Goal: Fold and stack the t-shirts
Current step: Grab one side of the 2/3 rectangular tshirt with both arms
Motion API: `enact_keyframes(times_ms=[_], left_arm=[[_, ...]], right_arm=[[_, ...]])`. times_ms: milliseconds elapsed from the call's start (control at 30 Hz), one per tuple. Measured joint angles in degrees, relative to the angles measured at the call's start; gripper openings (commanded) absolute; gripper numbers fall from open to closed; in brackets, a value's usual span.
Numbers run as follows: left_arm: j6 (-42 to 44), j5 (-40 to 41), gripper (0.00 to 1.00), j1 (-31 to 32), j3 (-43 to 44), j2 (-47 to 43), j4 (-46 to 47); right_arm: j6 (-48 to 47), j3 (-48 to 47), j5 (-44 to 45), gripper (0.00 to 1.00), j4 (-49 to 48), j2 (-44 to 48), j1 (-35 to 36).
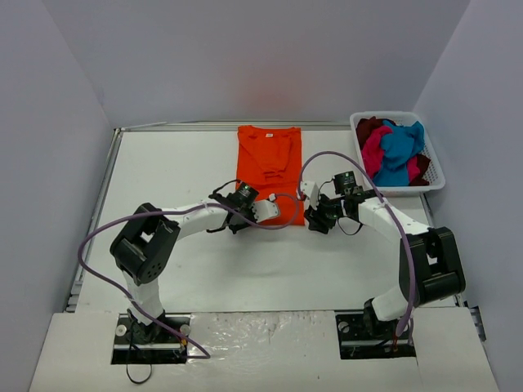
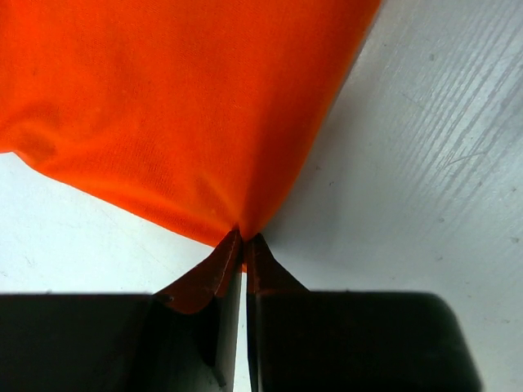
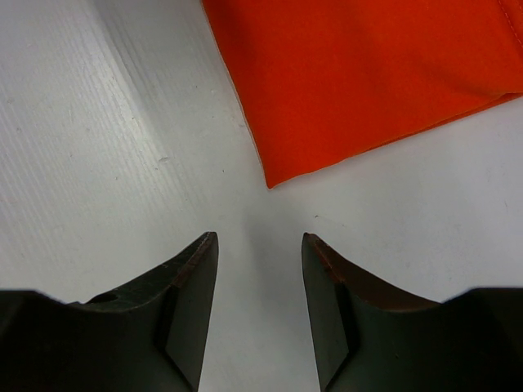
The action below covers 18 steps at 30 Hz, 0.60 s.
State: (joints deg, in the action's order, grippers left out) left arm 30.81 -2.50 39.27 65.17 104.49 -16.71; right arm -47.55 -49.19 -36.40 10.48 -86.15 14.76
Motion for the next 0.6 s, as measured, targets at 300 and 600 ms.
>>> enact_keyframes(times_ms=[300, 600], left_arm=[[-1.5, -3.0, 0.02, -1.4, 1.1, 0.0, -2.6], [-4.4, -14.9, 0.02, -6.5, 5.3, 0.0, -9.5]], right_arm=[[0.2, 0.0, 0.1, 0.41, 0.0, 0.7, 0.0], [0.2, 0.0, -3.7, 0.37, 0.0, 5.7, -0.1]])
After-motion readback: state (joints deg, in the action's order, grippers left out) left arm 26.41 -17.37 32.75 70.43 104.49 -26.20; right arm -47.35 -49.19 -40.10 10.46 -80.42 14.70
